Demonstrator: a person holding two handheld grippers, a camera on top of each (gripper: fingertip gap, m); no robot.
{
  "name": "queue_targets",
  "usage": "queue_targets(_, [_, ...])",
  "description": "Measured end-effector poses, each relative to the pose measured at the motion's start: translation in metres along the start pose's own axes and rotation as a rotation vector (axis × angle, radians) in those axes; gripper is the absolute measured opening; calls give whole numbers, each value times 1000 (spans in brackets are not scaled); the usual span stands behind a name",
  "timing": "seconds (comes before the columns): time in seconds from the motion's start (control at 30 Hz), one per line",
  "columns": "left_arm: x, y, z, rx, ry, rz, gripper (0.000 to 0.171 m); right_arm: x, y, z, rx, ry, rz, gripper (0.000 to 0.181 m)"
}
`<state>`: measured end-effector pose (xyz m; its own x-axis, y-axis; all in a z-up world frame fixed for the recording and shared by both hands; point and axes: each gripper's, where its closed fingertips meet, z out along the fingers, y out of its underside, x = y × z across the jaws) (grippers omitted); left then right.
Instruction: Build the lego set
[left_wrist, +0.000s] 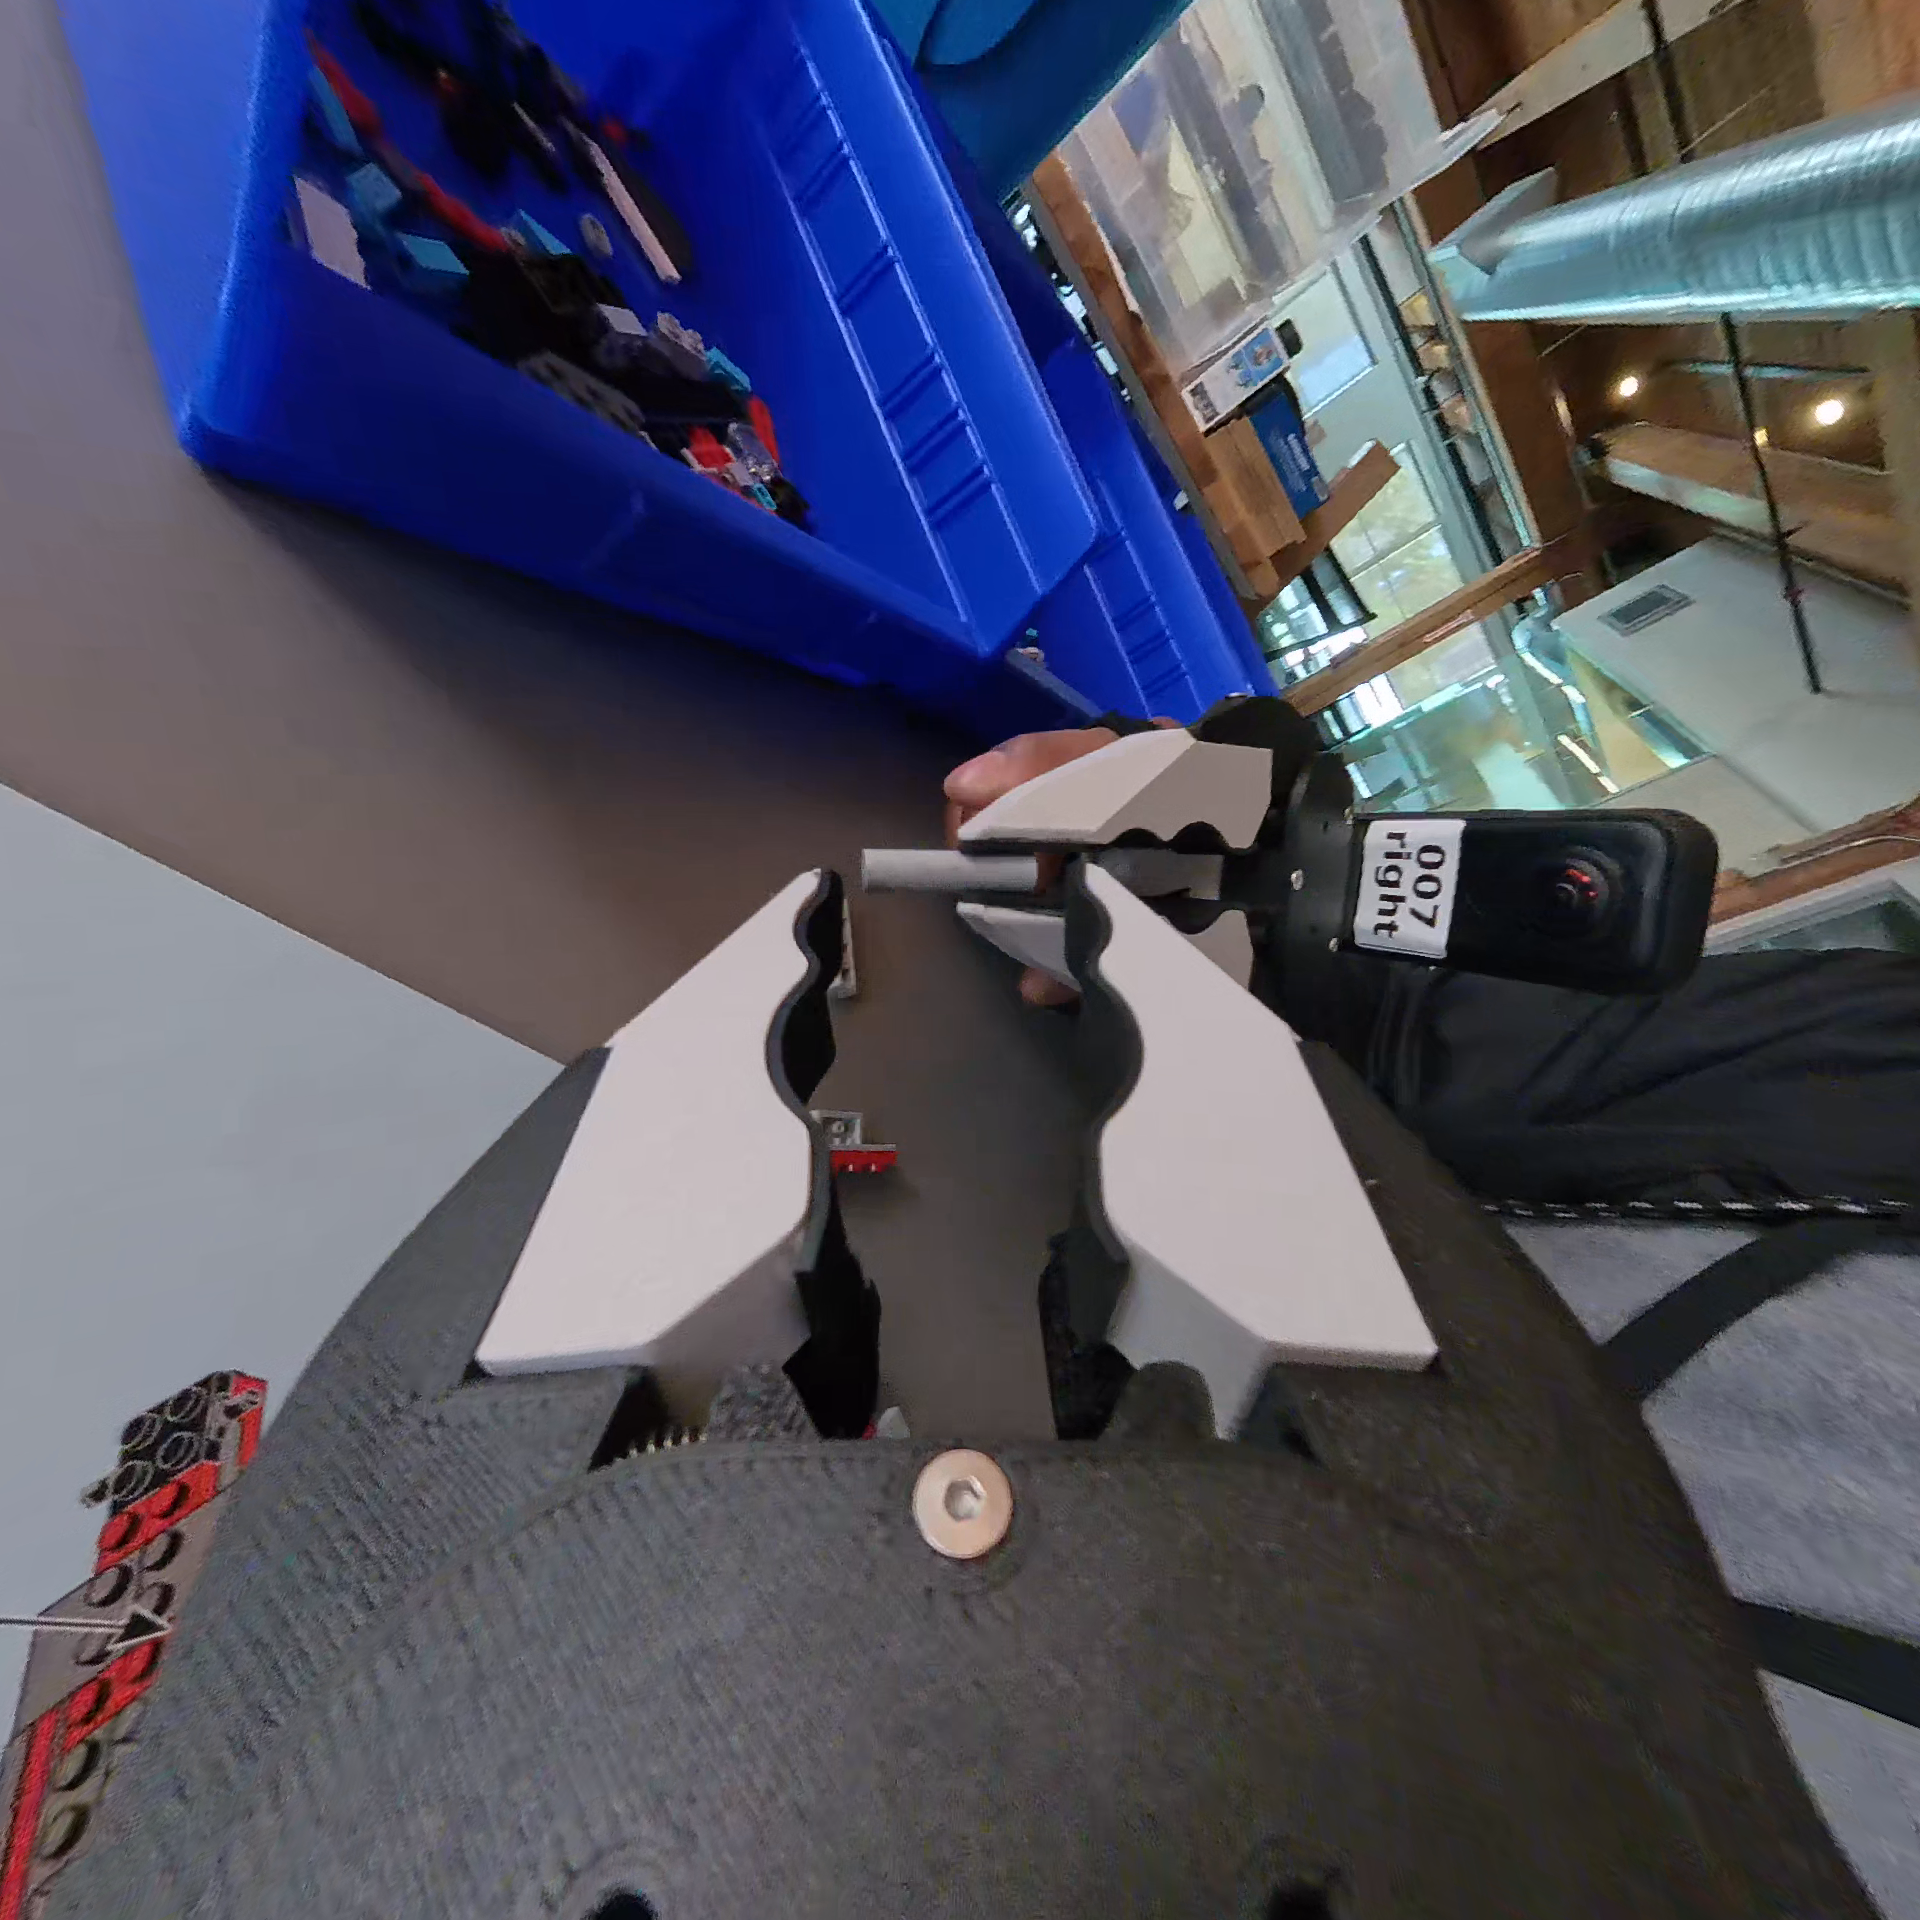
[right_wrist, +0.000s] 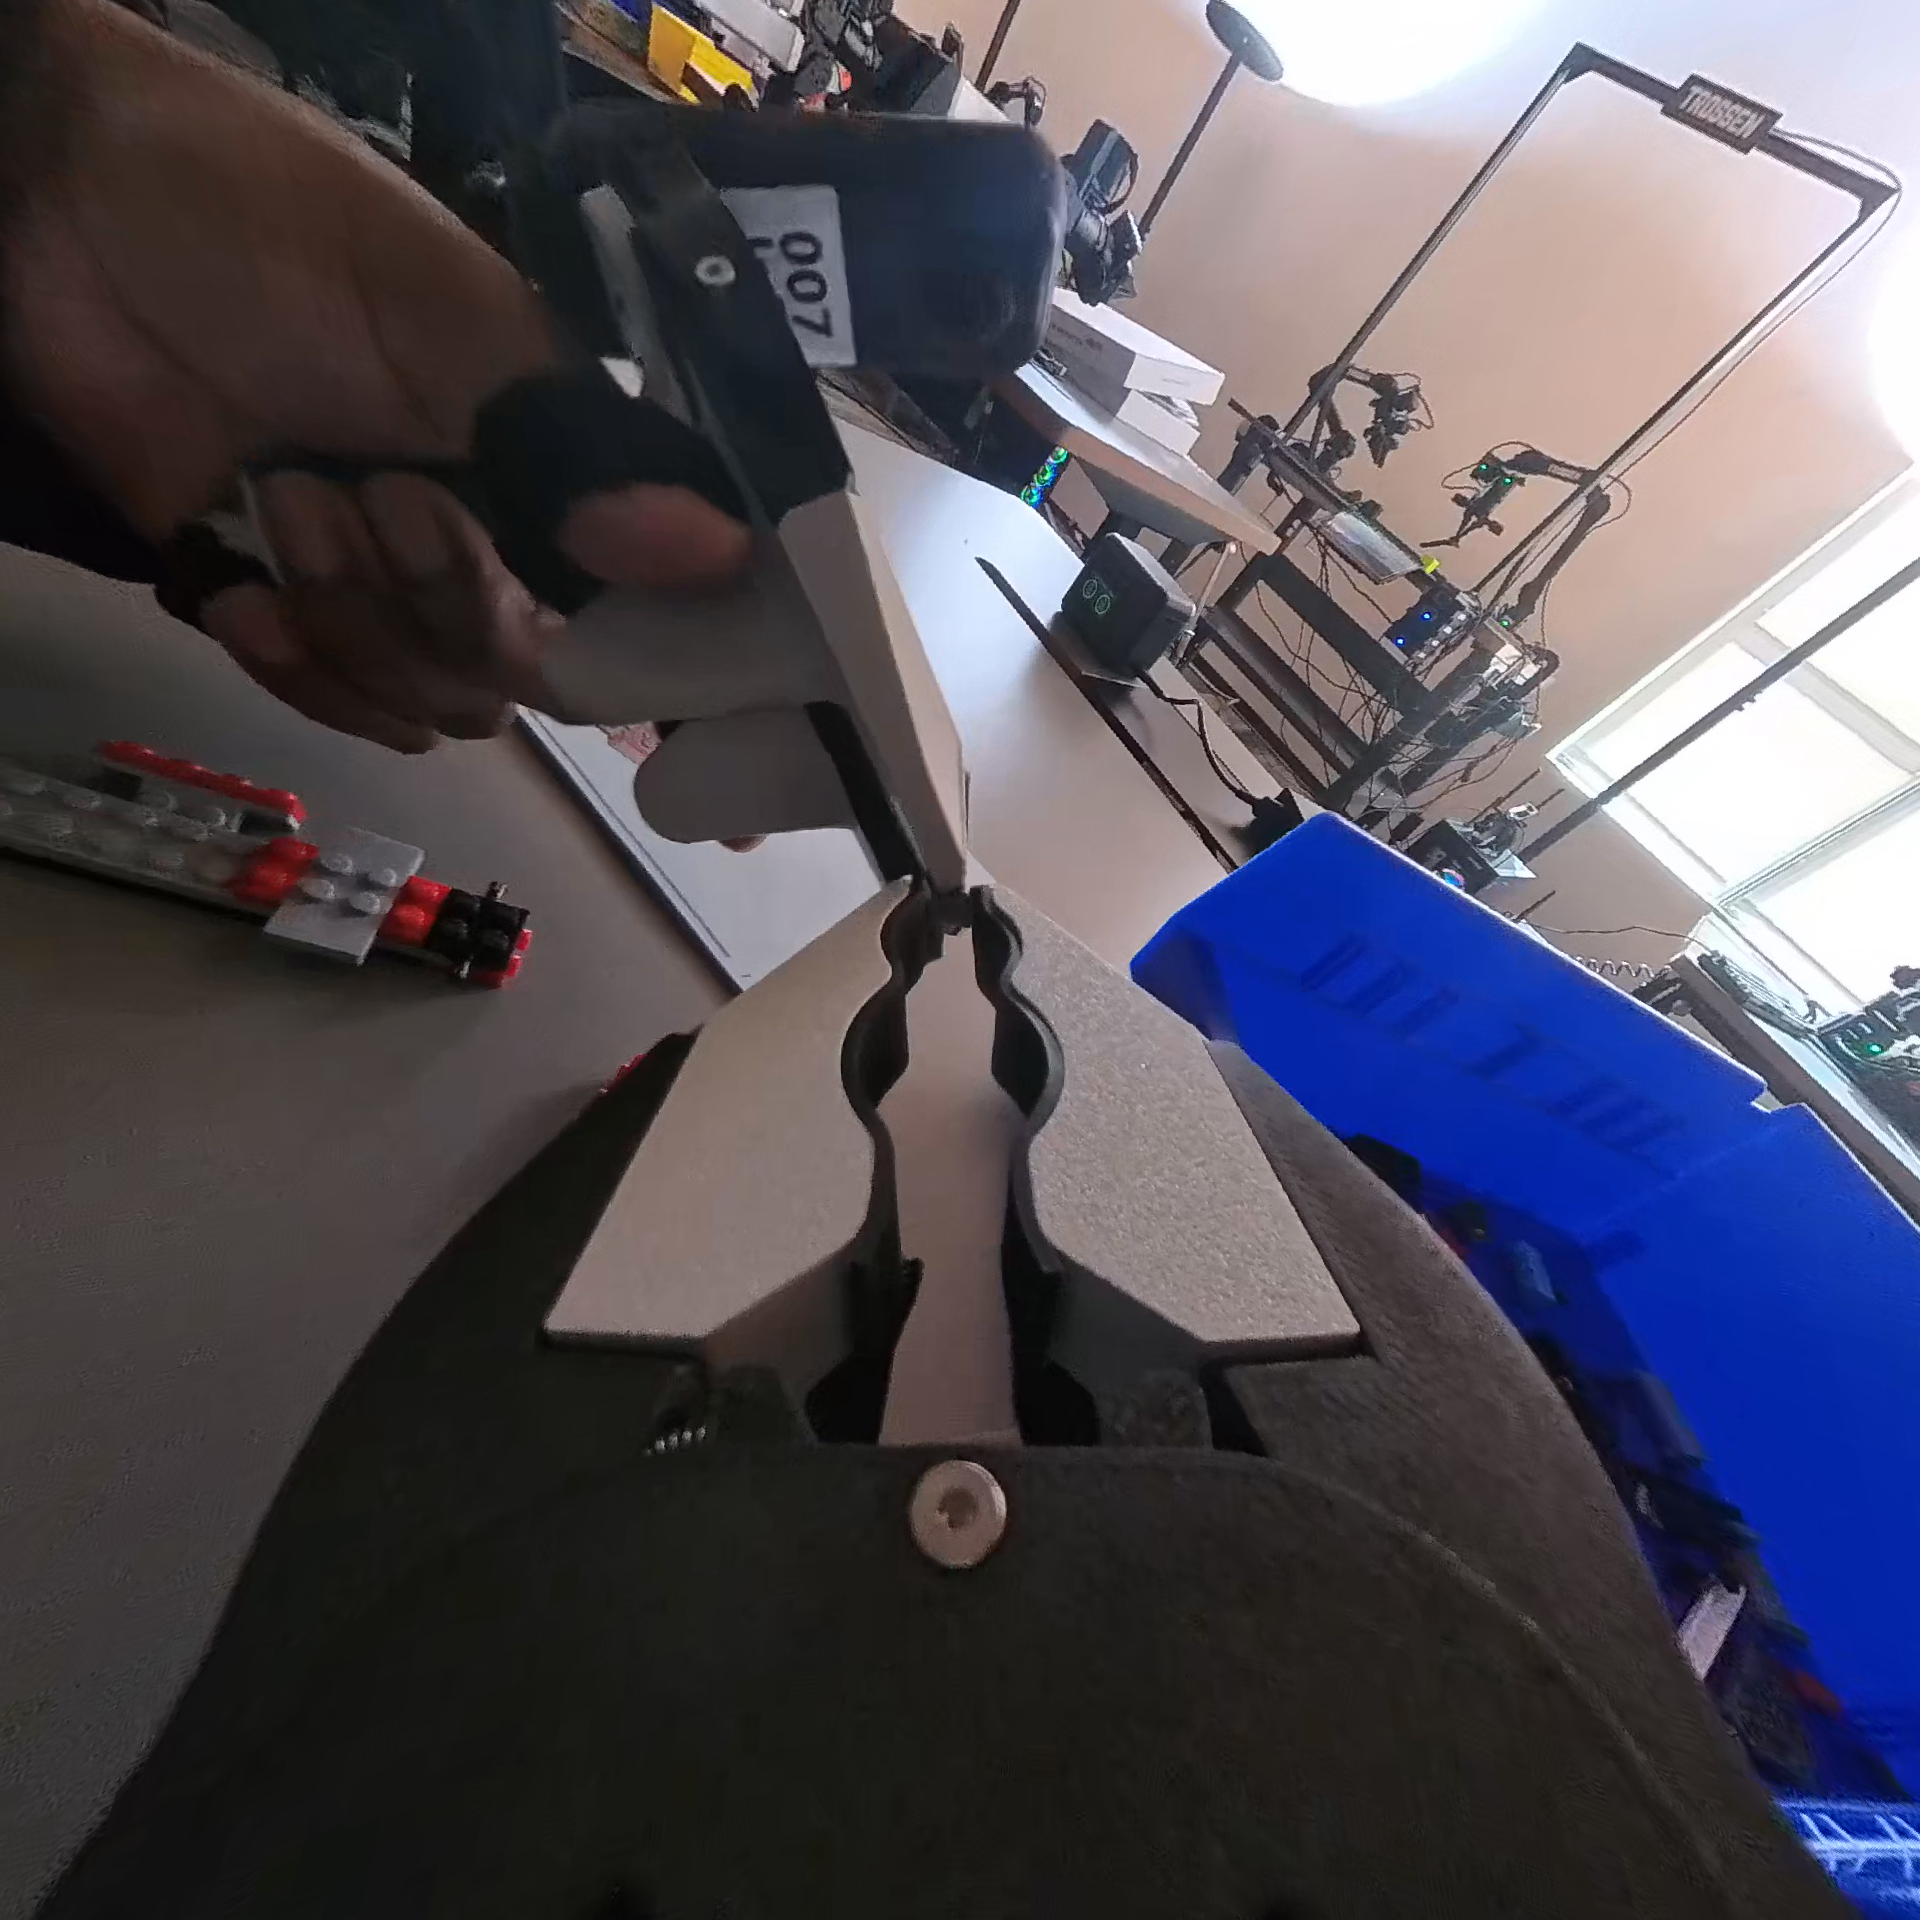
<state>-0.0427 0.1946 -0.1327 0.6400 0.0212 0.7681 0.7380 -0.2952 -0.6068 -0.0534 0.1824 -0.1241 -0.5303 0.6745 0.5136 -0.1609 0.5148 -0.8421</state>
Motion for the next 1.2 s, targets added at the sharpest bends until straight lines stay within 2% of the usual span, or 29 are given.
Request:
queue_targets(0.27, [-2, 4, -2, -43, -49, 78, 36, -7, -2, 0, 6, -27, -46, 10])
queue_targets(0.47, [1, 4, -2, -39, -13, 51, 32, -7, -3, -1, 20, -41, -41, 10])
queue_targets(0.63, [6, -5, -8, 19, 58, 18, 32, -5, -2, -4, 39, -88, 32, 21])
queue_targets(0.77, [8, -11, -15, 35, 95, 25, 32, -16, 7, -12, 2, -262, 94, 25])
queue_targets(0.97, [11, -11, -22, 12, 120, 92, 32, -42, 39, -25, -175, -516, 123, 26])
queue_targets(1.2, [13, -6, -22, -21, 144, 159, 32, -65, 51, -18, -272, -595, -9, 28])
